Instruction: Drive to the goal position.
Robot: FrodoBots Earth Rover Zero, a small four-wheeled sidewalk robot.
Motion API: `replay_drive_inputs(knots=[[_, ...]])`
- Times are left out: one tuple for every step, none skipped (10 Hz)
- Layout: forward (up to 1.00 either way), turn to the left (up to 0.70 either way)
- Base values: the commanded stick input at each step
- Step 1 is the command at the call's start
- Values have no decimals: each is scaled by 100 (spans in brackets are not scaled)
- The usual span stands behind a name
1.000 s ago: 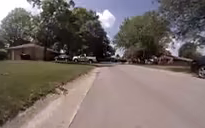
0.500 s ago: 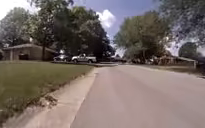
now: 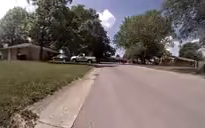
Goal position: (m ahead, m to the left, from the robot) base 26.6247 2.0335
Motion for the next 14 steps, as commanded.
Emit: replay_drive_inputs(knots=[[100,0],[100,0],[100,0],[100,0],[100,0],[100,0],[100,0],[100,0],[100,0],[100,0],[100,0],[100,0],[100,0],[100,0]])
